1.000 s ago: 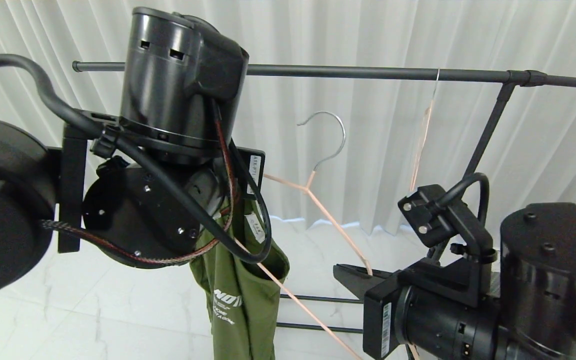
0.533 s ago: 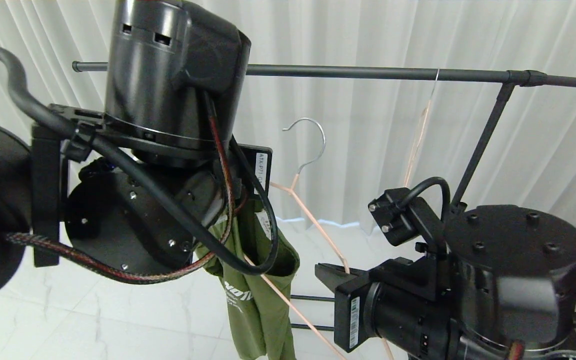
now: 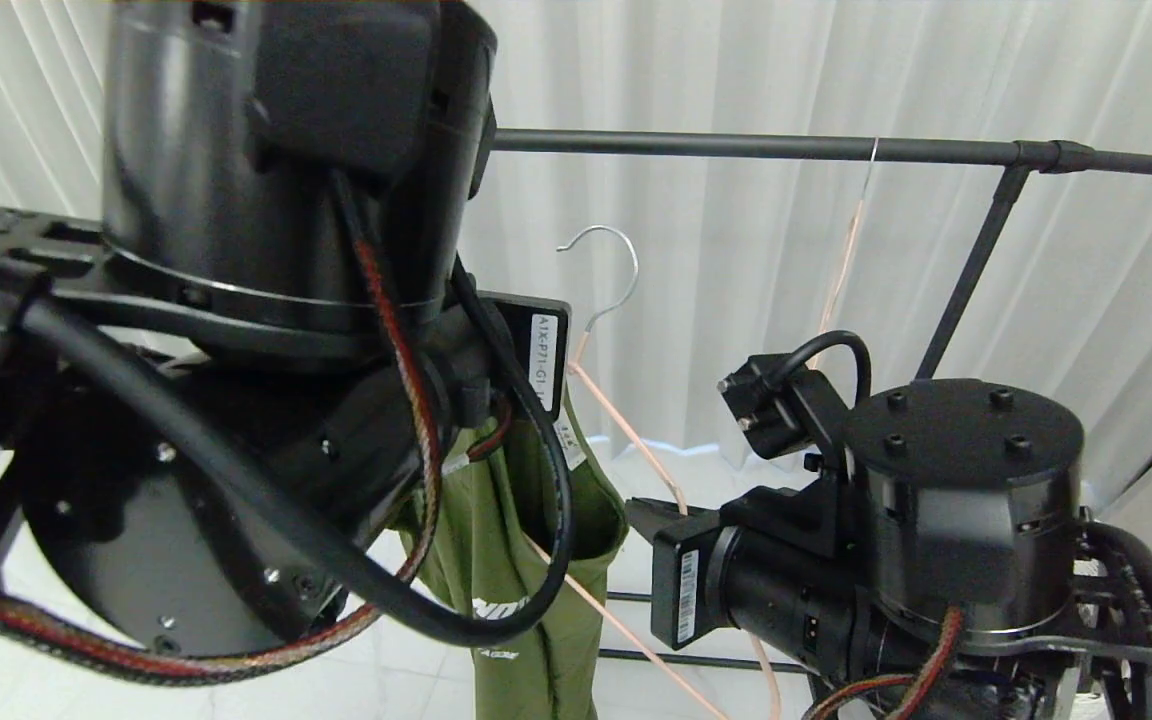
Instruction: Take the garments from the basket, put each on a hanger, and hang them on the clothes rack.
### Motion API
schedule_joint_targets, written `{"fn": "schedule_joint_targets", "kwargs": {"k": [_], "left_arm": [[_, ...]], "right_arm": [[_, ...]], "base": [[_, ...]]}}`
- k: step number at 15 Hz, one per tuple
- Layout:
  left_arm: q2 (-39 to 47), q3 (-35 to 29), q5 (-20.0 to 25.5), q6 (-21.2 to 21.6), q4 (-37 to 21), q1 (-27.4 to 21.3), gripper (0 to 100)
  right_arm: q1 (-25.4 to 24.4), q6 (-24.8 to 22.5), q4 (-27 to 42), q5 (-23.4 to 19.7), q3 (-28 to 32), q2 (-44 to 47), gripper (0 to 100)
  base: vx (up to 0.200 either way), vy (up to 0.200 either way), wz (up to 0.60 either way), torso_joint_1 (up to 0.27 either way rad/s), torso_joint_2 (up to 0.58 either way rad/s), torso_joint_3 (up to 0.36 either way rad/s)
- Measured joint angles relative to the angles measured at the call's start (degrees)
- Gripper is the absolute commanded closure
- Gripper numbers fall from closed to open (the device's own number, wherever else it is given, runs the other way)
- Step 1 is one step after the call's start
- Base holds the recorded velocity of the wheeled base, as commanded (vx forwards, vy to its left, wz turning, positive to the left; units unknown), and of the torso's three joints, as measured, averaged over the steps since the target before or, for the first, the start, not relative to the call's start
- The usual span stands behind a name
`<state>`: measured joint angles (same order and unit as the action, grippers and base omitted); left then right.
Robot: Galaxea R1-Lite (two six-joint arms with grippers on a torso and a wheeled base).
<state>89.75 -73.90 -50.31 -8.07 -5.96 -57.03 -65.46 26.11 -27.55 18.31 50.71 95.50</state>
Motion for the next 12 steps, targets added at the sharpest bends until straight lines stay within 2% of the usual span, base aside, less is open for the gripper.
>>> {"fn": "schedule_joint_targets", "kwargs": {"k": [3,6,10,12], "left_arm": [[-1.8,3.7,0.9,0.0,0.0,-0.3,100],[-2.8,4.6,1.4,0.2,0.0,-0.2,100],[-3.1,6.1,1.2,0.0,0.5,0.8,100],[-3.2,7.3,1.2,-0.1,0.5,1.8,100]], "right_arm": [[1.0,-2.6,-4.1,0.9,-0.8,-0.4,100],[1.2,-8.0,-8.0,3.0,-3.0,-1.0,100],[1.4,-11.0,-11.6,6.3,-4.0,-1.6,100],[1.7,-12.9,-13.2,6.5,-4.1,-2.1,100]], "base": [[0.0,0.0,0.0,0.0,0.0,0.0],[0.0,0.0,0.0,0.0,0.0,0.0],[0.0,0.0,0.0,0.0,0.0,0.0],[0.0,0.0,0.0,0.0,0.0,0.0]]}}
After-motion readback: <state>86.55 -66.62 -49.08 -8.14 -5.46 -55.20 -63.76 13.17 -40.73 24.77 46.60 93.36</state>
